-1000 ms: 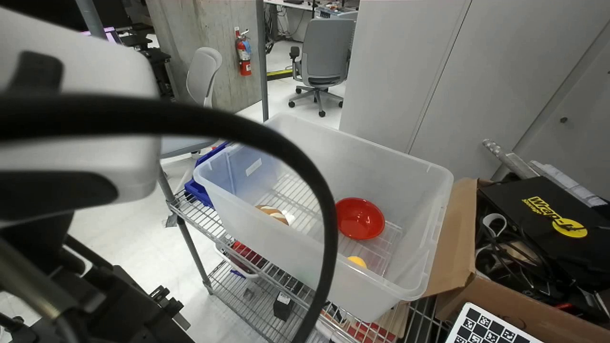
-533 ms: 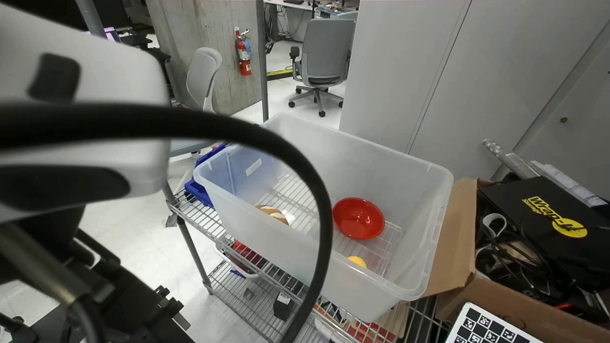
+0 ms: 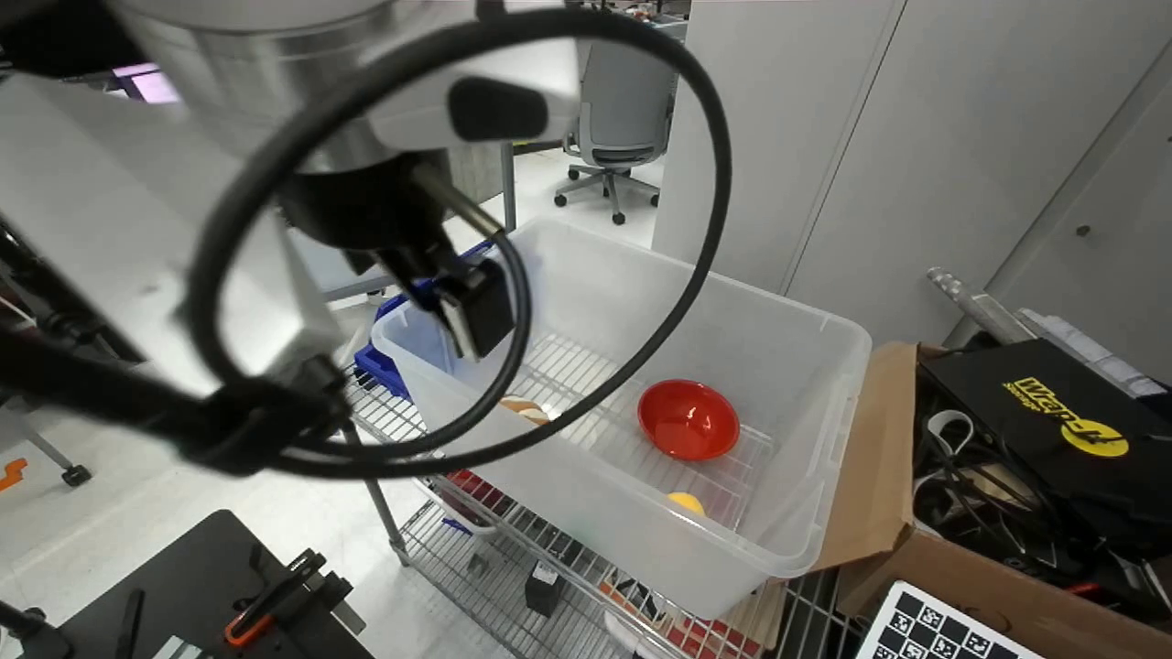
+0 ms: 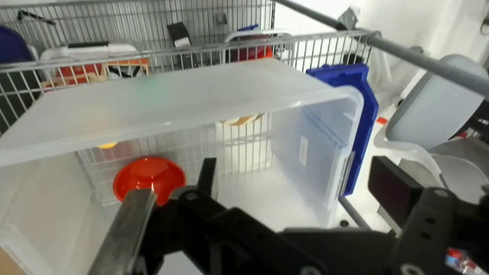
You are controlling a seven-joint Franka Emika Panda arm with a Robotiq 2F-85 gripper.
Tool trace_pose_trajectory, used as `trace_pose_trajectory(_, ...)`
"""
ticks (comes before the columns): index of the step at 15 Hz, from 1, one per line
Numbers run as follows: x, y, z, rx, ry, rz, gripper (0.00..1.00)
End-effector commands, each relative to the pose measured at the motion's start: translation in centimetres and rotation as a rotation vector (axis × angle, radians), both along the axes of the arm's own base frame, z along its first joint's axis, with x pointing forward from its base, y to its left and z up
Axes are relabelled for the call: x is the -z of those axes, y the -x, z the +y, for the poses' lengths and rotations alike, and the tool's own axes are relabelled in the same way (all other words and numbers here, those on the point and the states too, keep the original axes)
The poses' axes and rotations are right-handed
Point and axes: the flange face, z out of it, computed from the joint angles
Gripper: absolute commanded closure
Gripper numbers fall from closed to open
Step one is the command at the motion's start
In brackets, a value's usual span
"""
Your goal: Move the bread roll plushie away from you
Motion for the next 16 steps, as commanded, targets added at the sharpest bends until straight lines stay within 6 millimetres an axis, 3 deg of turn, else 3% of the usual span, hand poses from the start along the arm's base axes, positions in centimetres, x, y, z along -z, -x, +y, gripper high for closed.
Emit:
trace_pose_trajectory(1, 1.9, -8.3, 0.4, 0.097, -0.010, -0.043, 0.00)
trace_pose_trajectory(7, 9.4, -19.5, -0.3, 0.258, -0.018, 0.024, 0.00)
trace_pose_trajectory(9, 12.4, -22.0, 0.2, 0.272, -0.031, 0.073, 0.00)
trace_pose_trajectory(12, 17.3, -24.3, 1.6, 0.246, -0.008, 0.145, 0.00)
trace_pose_trajectory(16, 23.6, -25.3, 3.9, 0.215, 0.027, 0.231, 0.00)
